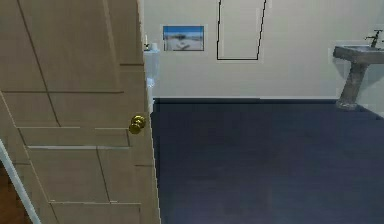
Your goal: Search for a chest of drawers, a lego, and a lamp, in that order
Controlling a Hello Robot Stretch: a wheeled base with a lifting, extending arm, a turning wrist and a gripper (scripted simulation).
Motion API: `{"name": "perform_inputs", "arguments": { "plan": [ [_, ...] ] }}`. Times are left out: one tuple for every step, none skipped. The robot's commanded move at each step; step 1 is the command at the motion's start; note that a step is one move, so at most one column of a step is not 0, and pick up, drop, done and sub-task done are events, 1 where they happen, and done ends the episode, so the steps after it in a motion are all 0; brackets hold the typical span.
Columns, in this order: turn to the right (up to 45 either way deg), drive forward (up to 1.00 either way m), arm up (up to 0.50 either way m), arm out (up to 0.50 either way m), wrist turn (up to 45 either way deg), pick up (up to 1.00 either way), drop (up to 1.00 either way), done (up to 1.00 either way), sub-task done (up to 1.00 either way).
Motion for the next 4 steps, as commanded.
{"name": "perform_inputs", "arguments": {
  "plan": [
    [-45.0, 0.00, 0.00, 0.00, 0.0, 0.00, 0.00, 0.00, 0.00],
    [-9.0, 0.00, 0.00, 0.00, 0.0, 0.00, 0.00, 0.00, 0.00],
    [0.0, 1.00, 0.00, 0.00, 0.0, 0.00, 0.00, 0.00, 0.00],
    [0.0, 0.25, 0.00, 0.00, 0.0, 0.00, 0.00, 0.00, 0.00]
  ]
}}
